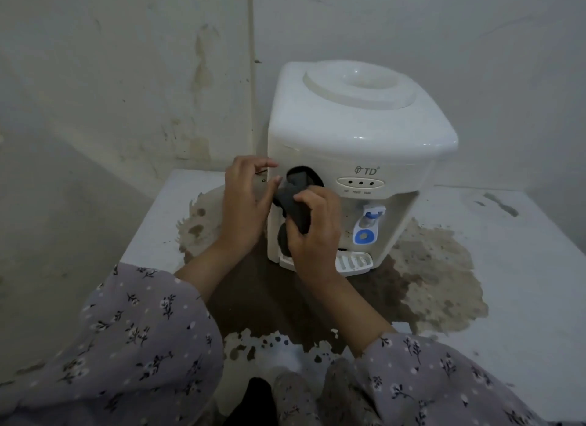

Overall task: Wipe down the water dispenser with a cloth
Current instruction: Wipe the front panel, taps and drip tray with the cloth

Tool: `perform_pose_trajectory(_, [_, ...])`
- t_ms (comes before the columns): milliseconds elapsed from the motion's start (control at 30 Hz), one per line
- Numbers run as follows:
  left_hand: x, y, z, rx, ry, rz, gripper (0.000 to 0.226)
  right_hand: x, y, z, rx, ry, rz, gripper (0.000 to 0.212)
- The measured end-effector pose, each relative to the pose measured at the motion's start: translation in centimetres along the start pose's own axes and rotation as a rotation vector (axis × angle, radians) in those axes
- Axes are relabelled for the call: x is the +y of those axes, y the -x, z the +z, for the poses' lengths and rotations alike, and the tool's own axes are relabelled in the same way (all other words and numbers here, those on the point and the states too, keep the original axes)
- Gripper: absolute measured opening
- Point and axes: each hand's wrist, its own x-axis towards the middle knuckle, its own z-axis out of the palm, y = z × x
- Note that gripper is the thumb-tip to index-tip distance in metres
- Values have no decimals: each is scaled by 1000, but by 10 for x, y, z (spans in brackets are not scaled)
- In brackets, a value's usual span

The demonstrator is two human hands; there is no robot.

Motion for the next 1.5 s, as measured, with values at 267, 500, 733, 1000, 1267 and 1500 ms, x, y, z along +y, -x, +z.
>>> perform_pose_trajectory(267, [8, -11, 8, -21, -190, 249, 31, 30, -29, -7, 31, 402, -177, 24])
perform_pose_trajectory(500, [9, -11, 17, 10, -346, 333, 48, 48, -21, -40, 170, 306, 69, 33])
perform_pose_trajectory(733, [34, -17, 39, -5, -360, 364, 41, 39, -32, -34, 93, 255, 18, 26])
perform_pose_trajectory(1000, [65, -24, 78, -10, -489, 520, 35, 74, -31, -73, 122, 234, 65, 30])
perform_pose_trajectory(1267, [63, -31, 90, 149, -475, 577, 27, 106, -45, -103, 358, 8, 206, 34])
perform_pose_trajectory(1500, [59, -28, 107, 302, -419, 584, 26, 123, -55, -102, 394, -62, -25, 44])
